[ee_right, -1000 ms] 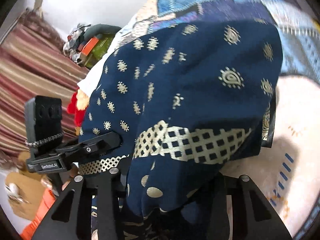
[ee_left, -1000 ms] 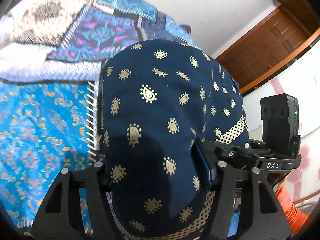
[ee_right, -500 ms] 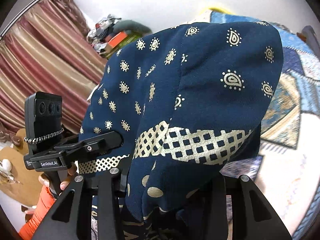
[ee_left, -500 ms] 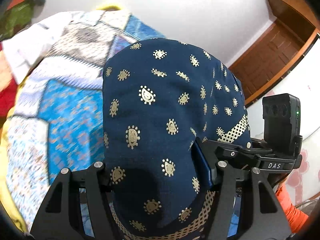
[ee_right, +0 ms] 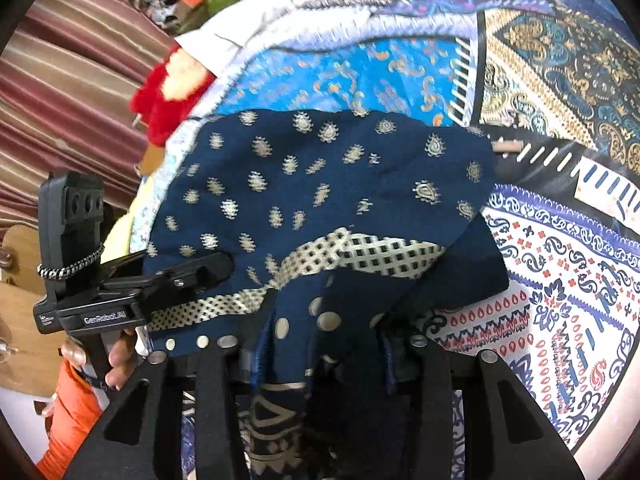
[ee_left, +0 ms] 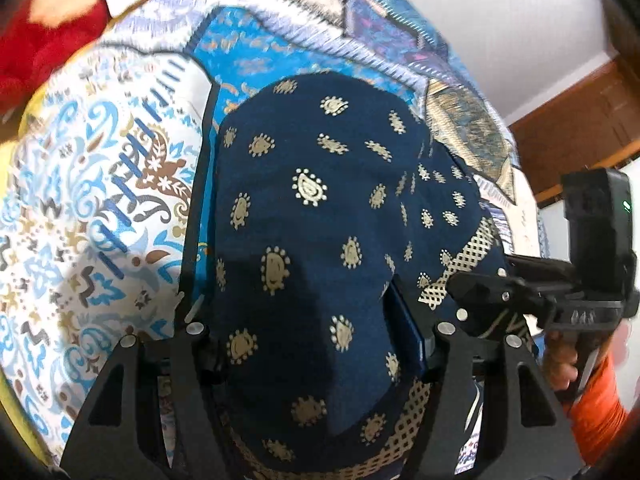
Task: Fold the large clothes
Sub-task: 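Grasp the dotted bundle edge with both grippers and lift it up, then fold the lifted edge over the bundle and release both grippers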
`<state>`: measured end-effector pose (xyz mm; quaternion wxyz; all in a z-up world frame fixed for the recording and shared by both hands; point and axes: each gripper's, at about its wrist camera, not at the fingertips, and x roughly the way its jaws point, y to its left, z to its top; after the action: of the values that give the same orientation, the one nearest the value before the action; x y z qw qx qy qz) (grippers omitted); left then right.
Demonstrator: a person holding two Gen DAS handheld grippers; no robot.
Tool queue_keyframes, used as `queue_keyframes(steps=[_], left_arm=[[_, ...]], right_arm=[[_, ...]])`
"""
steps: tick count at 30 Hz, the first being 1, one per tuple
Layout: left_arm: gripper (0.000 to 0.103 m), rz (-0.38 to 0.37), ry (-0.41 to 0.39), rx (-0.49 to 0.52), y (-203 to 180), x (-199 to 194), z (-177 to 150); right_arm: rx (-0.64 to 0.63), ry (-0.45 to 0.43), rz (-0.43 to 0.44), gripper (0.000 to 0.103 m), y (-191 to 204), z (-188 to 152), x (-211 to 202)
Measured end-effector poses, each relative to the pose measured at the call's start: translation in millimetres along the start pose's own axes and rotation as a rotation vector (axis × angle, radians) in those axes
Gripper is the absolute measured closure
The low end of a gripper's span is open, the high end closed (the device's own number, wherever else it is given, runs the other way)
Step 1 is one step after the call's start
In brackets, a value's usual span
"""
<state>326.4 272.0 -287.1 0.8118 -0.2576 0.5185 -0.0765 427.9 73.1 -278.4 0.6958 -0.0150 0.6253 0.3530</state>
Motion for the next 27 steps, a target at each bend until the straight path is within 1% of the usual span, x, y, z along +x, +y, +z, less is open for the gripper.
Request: queue_keyframes(steps=[1, 2, 4, 5, 7, 9, 10, 11, 12, 13, 14, 15, 17, 18, 20, 21, 23, 24, 25, 26, 27], left_arm=[[0.037, 0.025, -0.011, 0.015, -1.6, -6.3, -3.1], [0.037, 0.063, -0.026, 0.051, -7.5, -13.8, -5.7], [0.037, 0.125, -0.047, 0.103, -19.5, -30.5, -11.2], [0.037, 0.154, -0.068, 0.125, -24.6, -39.9, -15.5], [0.037, 0.178, -0.115, 0.191, -36.3, -57.7, -22.6], [0.033, 0.177, -0.158, 0.251, -47.6, -73.4, -33.3], [0.027, 0.175, -0.17, 0.267, -52.1, -74.5, -35.2], [0.018, 0.176, -0.18, 0.284, -55.6, -77.0, -40.5], [0.014, 0.187, -0.185, 0.3, -58.3, -75.4, -44.8], [0.01, 0.198, -0.185, 0.311, -60.1, -73.8, -49.6], [0.01, 0.219, -0.178, 0.326, -60.0, -69.1, -55.6], [0.01, 0.248, -0.155, 0.334, -57.8, -61.2, -60.6], [0.009, 0.306, -0.098, 0.325, -54.1, -42.0, -66.6], [0.009, 0.316, -0.084, 0.315, -50.0, -35.3, -68.8], [0.004, 0.311, -0.07, 0.266, -35.8, -29.9, -73.9], [0.003, 0.303, -0.069, 0.238, -28.8, -30.3, -75.3], [0.003, 0.289, -0.07, 0.213, -19.8, -32.5, -77.0], [0.003, 0.293, -0.068, 0.205, -16.7, -33.7, -78.2], [0.004, 0.319, -0.067, 0.207, -16.0, -34.5, -80.3], [0.003, 0.349, -0.07, 0.221, -16.5, -37.0, -84.2], [0.003, 0.356, -0.073, 0.231, -16.1, -39.9, -86.7]], right_arm=[[-0.001, 0.002, 0.008, 0.063, 1.4, 1.8, -2.5], [-0.011, 0.005, 0.0, 0.062, 5.1, 4.7, -6.6], [-0.047, -0.002, -0.051, 0.06, 10.7, 7.6, -15.4], [-0.075, -0.018, -0.083, 0.06, 15.7, 12.4, -27.6], [-0.148, -0.067, -0.14, 0.059, 21.4, -0.2, -48.5], [-0.207, -0.117, -0.175, 0.05, 29.7, -15.5, -63.1], [-0.237, -0.149, -0.177, 0.038, 34.6, -23.2, -71.2], [-0.262, -0.175, -0.169, 0.023, 39.7, -30.3, -76.2], [-0.288, -0.205, -0.156, 0.017, 48.1, -35.9, -81.6], [-0.315, -0.232, -0.145, 0.007, 57.1, -42.0, -85.4], [-0.34, -0.248, -0.141, 0.004, 65.5, -46.7, -86.6], [-0.374, -0.254, -0.151, 0.004, 75.6, -48.8, -82.7], [-0.411, -0.224, -0.198, 0.004, 85.7, -50.4, -70.3], [-0.417, -0.18, -0.232, 0.004, 85.1, -49.9, -57.1], [-0.402, -0.098, -0.263, 0.004, 73.8, -49.5, -35.5], [-0.382, -0.027, -0.288, 0.004, 61.5, -50.1, -21.2], [-0.367, 0.048, -0.332, 0.005, 42.7, -54.7, -7.7], [-0.364, 0.068, -0.367, 0.005, 31.2, -59.1, -5.5], [-0.349, 0.084, -0.372, 0.005, 20.6, -62.3, -7.5], [-0.334, 0.08, -0.352, 0.005, 14.3, -63.7, -13.7], [-0.314, 0.074, -0.339, 0.005, 8.4, -64.8, -21.9]])
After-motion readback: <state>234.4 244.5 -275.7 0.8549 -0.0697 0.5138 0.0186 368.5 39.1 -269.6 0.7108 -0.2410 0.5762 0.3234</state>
